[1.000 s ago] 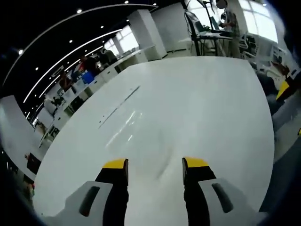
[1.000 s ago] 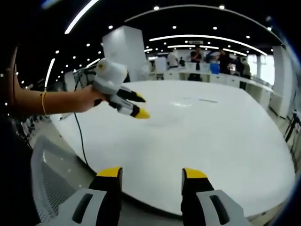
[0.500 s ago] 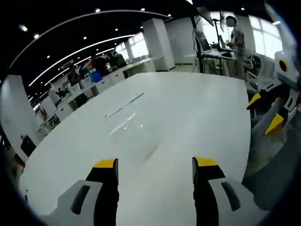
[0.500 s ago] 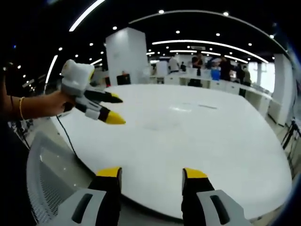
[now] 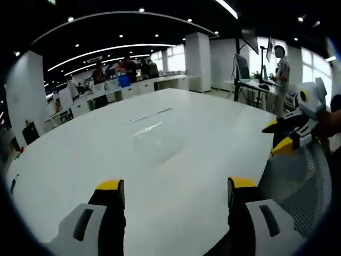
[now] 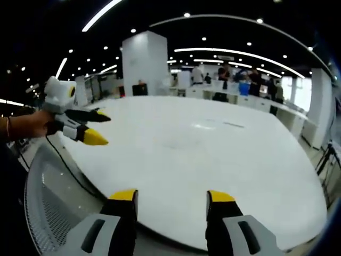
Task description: Open the resealable bag by pulling the two sides of the seal apart until the entire bag opening is separated and visibly accessible.
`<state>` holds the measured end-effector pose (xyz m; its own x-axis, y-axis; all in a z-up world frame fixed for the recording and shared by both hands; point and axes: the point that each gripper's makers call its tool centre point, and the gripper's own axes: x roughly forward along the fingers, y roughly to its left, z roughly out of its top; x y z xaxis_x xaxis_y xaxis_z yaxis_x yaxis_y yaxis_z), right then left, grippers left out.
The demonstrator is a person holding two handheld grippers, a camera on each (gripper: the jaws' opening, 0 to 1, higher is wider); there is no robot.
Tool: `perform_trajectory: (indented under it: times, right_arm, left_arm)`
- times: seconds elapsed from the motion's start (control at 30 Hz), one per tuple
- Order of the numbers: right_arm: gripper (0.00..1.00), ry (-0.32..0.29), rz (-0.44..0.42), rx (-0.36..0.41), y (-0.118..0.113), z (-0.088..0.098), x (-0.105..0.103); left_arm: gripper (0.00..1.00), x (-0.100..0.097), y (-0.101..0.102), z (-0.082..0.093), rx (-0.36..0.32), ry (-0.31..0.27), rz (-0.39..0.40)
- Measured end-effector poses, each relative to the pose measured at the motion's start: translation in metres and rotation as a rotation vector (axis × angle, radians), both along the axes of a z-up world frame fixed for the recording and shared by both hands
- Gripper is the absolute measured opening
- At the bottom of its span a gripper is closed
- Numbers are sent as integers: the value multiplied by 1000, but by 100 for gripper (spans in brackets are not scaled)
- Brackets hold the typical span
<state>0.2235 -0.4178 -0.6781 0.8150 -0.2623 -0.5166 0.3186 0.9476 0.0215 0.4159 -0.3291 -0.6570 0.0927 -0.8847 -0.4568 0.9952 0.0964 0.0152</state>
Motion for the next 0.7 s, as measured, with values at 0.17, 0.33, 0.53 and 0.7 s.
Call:
perform_trajectory:
  times: [0.17, 0.33, 0.53, 0.7]
  right_arm:
    - [50, -17, -7, -9, 0, 3, 0]
    - [50, -16, -15, -12, 0, 3, -1]
    - [50, -19, -13, -13, 1, 4, -1]
    - [50, -25, -18, -13, 1, 4, -1]
  left_arm:
    - [83, -5, 13, -2, -10, -5, -9]
    - [83, -10, 21, -8, -5, 15, -9]
    - [84, -22, 25, -21, 39, 22, -33]
    - [84, -25, 23, -17, 9, 56, -29]
